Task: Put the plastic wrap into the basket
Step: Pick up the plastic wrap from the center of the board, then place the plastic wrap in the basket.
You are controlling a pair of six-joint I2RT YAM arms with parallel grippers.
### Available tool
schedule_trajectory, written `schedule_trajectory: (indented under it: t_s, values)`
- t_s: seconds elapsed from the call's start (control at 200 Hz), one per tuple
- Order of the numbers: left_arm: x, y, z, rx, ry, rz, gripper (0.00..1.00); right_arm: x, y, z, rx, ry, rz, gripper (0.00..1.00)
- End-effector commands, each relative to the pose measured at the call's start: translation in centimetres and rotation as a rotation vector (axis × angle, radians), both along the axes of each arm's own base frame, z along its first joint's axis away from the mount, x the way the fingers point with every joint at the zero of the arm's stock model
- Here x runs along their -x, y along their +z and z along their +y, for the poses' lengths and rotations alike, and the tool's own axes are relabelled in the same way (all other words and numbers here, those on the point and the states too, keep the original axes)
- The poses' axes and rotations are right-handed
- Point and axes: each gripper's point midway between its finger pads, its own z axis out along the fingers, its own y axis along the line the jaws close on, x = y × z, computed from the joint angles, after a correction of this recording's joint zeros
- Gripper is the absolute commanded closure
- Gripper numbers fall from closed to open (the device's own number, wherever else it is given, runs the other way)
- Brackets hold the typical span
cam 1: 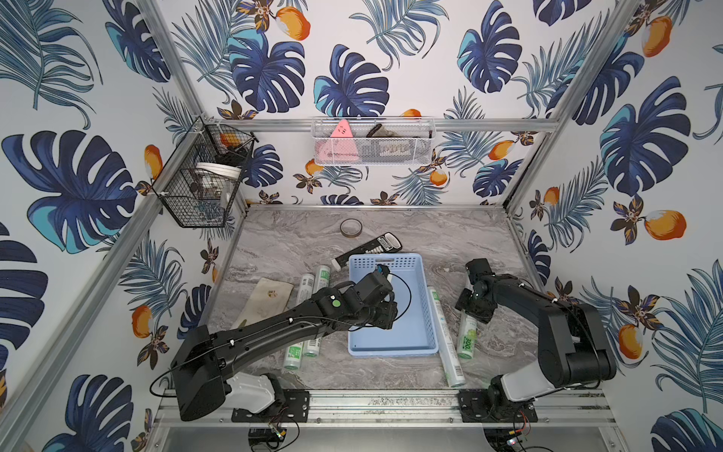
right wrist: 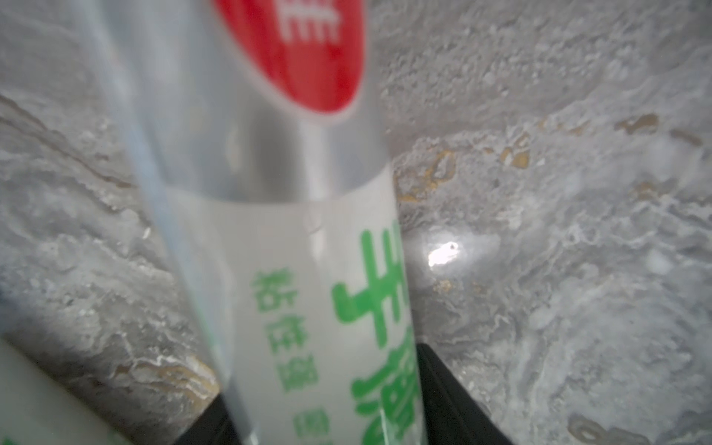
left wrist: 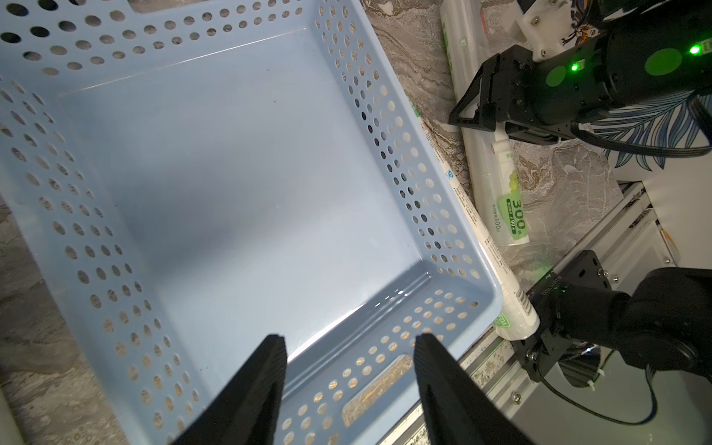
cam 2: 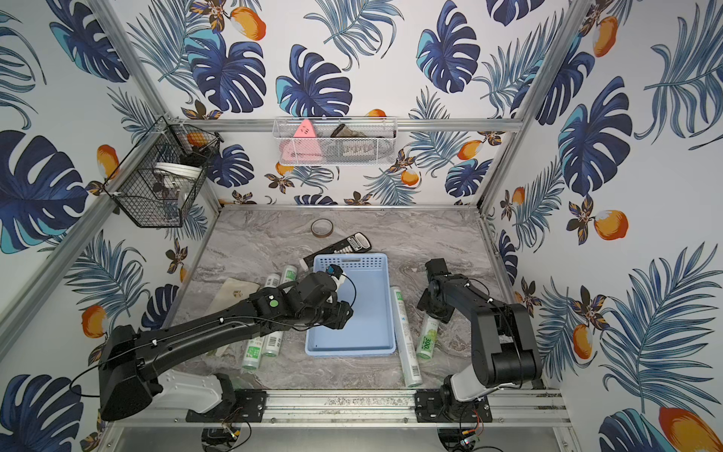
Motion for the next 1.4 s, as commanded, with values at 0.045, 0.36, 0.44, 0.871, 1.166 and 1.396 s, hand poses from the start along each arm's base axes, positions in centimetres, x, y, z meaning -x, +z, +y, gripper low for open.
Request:
schedule_trajectory:
  t_s: [0.045,0.36,0.44,0.871,1.166,1.396]
  values:
    - [-0.5,0.5,0.1,0.008,0.012,-0.046,0.36,-0.6,0.4,0.4,-0.026,-0.003,-0.012,0.48]
    - [-1.2,1.7,0.7,0.026,0.046,-0.116,0.31,-2.9,5.6,-0.6,0.049,0.036,-0.128,0.55]
    - [-1.4,2.3,1.2,0.033,0.063,-0.142,0.27,-3.4,7.5,0.1,0.02,0.068,-0.182,0.55]
    - [-2.8,4.5,5.4,0.001,0.232,-0.297,0.09,-3.3,15.4,8.8,-0.151,0.28,-0.328,0.58]
    - [-3.5,4.9,6.8,0.008,0.324,-0.344,0.01,-1.7,17.0,17.3,-0.17,0.453,-0.342,0.58]
    - [-3.2,4.9,7.7,0.105,0.358,-0.366,0.01,-1.0,16.0,21.8,-0.186,0.506,-0.326,0.58]
